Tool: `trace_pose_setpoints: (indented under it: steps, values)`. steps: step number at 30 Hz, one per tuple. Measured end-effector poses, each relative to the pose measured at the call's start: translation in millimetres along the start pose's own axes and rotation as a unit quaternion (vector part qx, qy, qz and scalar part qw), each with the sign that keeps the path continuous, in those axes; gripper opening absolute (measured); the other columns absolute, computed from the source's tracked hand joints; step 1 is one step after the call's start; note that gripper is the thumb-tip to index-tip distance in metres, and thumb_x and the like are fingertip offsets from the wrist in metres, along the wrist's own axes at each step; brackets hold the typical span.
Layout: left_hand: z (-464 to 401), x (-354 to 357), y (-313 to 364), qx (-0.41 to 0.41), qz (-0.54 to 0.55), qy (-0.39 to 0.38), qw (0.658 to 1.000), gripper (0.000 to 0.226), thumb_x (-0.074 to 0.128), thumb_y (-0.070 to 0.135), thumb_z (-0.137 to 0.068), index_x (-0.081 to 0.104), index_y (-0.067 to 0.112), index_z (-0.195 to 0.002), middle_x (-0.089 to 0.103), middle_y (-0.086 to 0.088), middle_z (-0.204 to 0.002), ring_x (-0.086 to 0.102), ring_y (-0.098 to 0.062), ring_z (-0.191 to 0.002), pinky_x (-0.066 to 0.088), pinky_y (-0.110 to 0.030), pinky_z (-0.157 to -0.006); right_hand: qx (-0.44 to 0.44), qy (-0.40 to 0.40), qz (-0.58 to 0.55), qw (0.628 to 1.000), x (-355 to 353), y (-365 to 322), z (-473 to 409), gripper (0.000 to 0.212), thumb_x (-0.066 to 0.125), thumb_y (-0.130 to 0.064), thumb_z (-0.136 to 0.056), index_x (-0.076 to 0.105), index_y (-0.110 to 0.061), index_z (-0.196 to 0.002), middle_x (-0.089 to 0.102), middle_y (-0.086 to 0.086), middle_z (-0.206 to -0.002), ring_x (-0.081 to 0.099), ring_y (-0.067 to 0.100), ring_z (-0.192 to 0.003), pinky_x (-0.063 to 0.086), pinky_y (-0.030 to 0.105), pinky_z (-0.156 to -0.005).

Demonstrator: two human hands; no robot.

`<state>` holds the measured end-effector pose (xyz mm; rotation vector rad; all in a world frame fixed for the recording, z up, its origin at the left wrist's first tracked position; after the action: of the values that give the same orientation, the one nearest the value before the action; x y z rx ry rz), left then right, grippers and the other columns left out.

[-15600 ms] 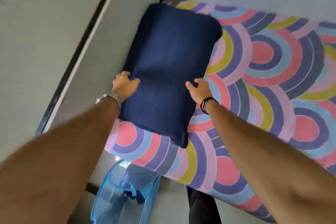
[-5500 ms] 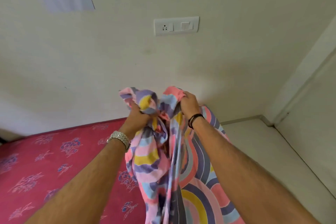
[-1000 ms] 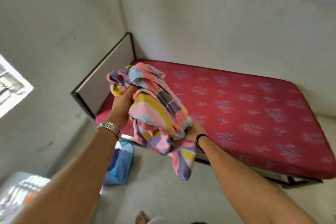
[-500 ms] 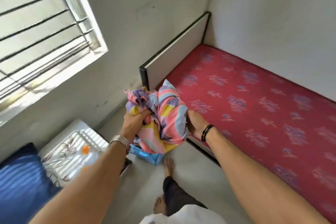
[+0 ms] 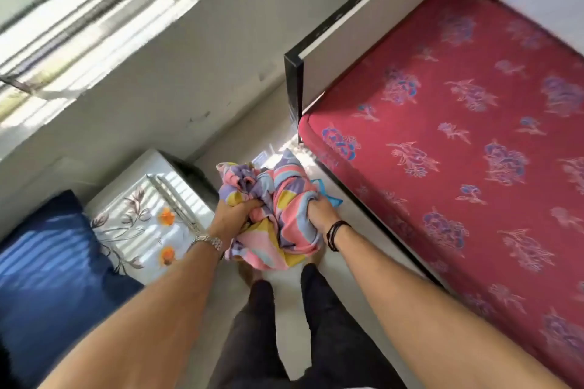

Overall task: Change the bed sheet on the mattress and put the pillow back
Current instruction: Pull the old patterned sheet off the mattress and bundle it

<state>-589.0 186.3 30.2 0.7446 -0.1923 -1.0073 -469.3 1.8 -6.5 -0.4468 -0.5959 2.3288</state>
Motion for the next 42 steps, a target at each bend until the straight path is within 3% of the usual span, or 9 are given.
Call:
trace_pose_setpoints:
  steps: [7, 12, 23, 28, 31, 33, 35, 38, 42]
  values:
    - [-134, 63, -105, -0.053, -0.095, -0.022, 0.994, 0.087, 0.087, 0.065, -0.052, 0.068, 0.025, -0.126, 0.073, 0.005, -0.120, 0.070, -0.018, -0.109, 0.055, -0.041, -0.100, 0.013, 0.093, 0.307, 0.947, -22, 32, -68, 0.053, 0.047, -0.014, -0.100, 0.038, -0.009, -0.152, 0.039, 0.022, -0.152, 0.053, 0.044, -0.127, 0.043, 0.042, -0.103]
    - [-179, 98, -148, -0.123, -0.062, 0.001, 0.990, 0.094, 0.074, 0.064, -0.061, 0.058, 0.013, -0.138, 0.068, -0.004, -0.128, 0.064, -0.023, -0.118, 0.050, -0.041, -0.107, -0.003, 0.018, 0.212, 0.977, 1, 76, -119, 0.096, 0.063, -0.017, -0.091, -0.001, -0.024, -0.162, 0.045, 0.018, -0.151, 0.052, 0.040, -0.131, 0.047, 0.044, -0.103]
    - [-309, 95, -251, -0.224, -0.120, 0.037, 0.966, 0.107, 0.055, 0.059, -0.062, 0.037, 0.003, -0.152, 0.055, -0.023, -0.141, 0.056, -0.046, -0.127, 0.050, -0.056, -0.103, 0.013, -0.073, 0.287, 0.955, 63, 138, -209, 0.088, 0.064, -0.033, -0.094, 0.008, -0.018, -0.161, 0.024, 0.019, -0.164, 0.030, 0.038, -0.148, 0.030, 0.045, -0.120]
    - [-272, 97, -192, -0.178, -0.138, -0.055, 0.973, 0.039, 0.047, 0.013, -0.103, 0.057, -0.006, -0.135, 0.063, -0.021, -0.132, 0.062, -0.037, -0.122, 0.051, -0.026, -0.073, 0.107, -0.095, 0.313, 0.939, 47, 127, -222, 0.048, 0.053, -0.034, -0.099, 0.047, -0.027, -0.145, 0.057, 0.010, -0.136, 0.054, 0.032, -0.128, 0.043, 0.039, -0.104]
    - [-259, 98, -183, -0.037, -0.496, -0.189, 0.847, 0.016, 0.075, 0.030, -0.080, 0.080, 0.016, -0.084, 0.075, -0.005, -0.083, 0.073, -0.021, -0.082, 0.050, -0.026, -0.068, 0.057, -0.078, 0.297, 0.950, 39, 120, -220, 0.024, 0.056, -0.039, -0.096, 0.037, -0.045, -0.082, 0.041, -0.014, -0.080, 0.047, 0.022, -0.089, 0.036, 0.033, -0.079]
    - [-259, 82, -199, -0.088, -0.517, -0.161, 0.836, 0.019, 0.066, 0.027, -0.088, 0.079, 0.014, -0.096, 0.074, -0.006, -0.098, 0.068, -0.024, -0.101, 0.047, -0.031, -0.083, 0.038, -0.072, 0.304, 0.949, 39, 112, -212, 0.032, 0.056, -0.038, -0.096, 0.034, -0.041, -0.074, 0.037, -0.013, -0.074, 0.045, 0.023, -0.085, 0.034, 0.033, -0.073]
    - [-251, 70, -203, -0.123, -0.419, -0.122, 0.891, 0.034, 0.044, 0.012, -0.100, 0.068, 0.003, -0.123, 0.065, -0.014, -0.129, 0.055, -0.030, -0.124, 0.040, -0.037, -0.099, 0.034, -0.100, 0.311, 0.945, 43, 103, -200, 0.012, 0.055, -0.032, -0.098, 0.058, -0.036, -0.088, 0.059, -0.007, -0.088, 0.055, 0.027, -0.095, 0.043, 0.036, -0.075]
    - [-228, 61, -181, -0.185, -0.231, -0.112, 0.949, 0.036, 0.049, 0.012, -0.098, 0.064, 0.008, -0.131, 0.065, -0.012, -0.128, 0.061, -0.015, -0.097, 0.049, -0.032, -0.092, 0.026, -0.118, 0.316, 0.941, 55, 88, -187, 0.032, 0.051, -0.022, -0.098, 0.069, -0.019, -0.125, 0.067, 0.009, -0.130, 0.059, 0.031, -0.120, 0.045, 0.034, -0.098]
    - [-200, 25, -136, -0.131, -0.149, -0.107, 0.974, 0.033, 0.060, 0.022, -0.082, 0.077, 0.005, -0.104, 0.077, -0.014, -0.100, 0.069, -0.022, -0.081, 0.060, -0.039, -0.081, 0.003, -0.132, 0.329, 0.935, 88, 53, -169, 0.020, 0.049, -0.023, -0.089, 0.067, -0.019, -0.084, 0.067, 0.002, -0.094, 0.060, 0.029, -0.097, 0.047, 0.039, -0.086]
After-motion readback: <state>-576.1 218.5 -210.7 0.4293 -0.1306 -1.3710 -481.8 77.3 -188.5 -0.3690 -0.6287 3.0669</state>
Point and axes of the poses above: each hand's wrist, its own z-axis away from the middle knuckle, its own x-axis out of the palm, y = z × x, the point moved 6 cm from there along -z, towards the middle knuckle
